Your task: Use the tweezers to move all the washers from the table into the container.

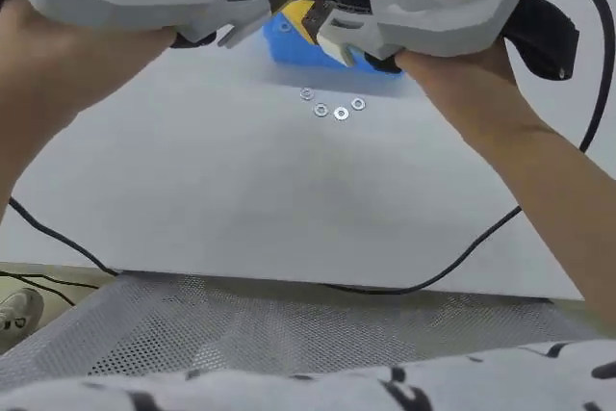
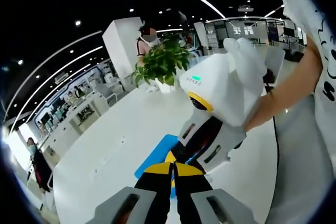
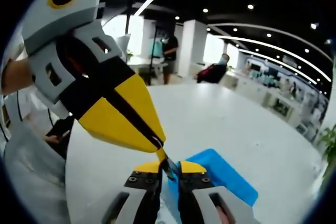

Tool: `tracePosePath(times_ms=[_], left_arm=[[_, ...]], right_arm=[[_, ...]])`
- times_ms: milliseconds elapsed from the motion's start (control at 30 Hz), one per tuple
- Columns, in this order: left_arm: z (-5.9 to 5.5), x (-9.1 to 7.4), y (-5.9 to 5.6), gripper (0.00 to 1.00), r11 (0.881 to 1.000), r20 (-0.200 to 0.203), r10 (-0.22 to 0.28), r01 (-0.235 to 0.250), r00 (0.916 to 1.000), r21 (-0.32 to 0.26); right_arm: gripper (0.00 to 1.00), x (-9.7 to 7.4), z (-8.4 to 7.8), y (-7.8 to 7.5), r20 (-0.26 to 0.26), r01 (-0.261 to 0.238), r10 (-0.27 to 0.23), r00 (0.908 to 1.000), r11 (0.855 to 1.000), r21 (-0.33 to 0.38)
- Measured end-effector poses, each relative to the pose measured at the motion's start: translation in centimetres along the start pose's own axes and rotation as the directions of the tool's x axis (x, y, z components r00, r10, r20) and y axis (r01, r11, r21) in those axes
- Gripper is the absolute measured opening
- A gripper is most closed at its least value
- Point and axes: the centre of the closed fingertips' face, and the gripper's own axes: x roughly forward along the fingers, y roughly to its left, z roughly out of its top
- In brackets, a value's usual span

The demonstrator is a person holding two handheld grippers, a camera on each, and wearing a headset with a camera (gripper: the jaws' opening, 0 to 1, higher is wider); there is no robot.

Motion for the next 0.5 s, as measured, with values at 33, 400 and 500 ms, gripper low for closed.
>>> tracePosePath(times_ms=[33, 400, 500], left_arm=[[0.1, -0.1, -0.2, 0.0, 1.0, 0.006, 0.0, 0.0, 1.0, -0.006], [-1.5, 0.3, -2.5, 0.0, 0.997, -0.02, -0.035, 0.034, 0.9992, -0.071], [-2.1, 0.7, -2.8, 0.0, 0.995, -0.02, -0.044, 0.042, 0.9988, -0.091]], right_arm=[[0.08, -0.2, 0.0, 0.4, 0.007, -0.001, 0.001, 1.0, 1.0, 0.017], [0.1, -0.6, -2.8, 2.3, -0.012, -0.042, 0.045, 0.9989, 0.981, 0.189], [0.09, -0.4, -3.4, 2.4, -0.024, -0.032, 0.037, 0.999, 0.983, 0.179]])
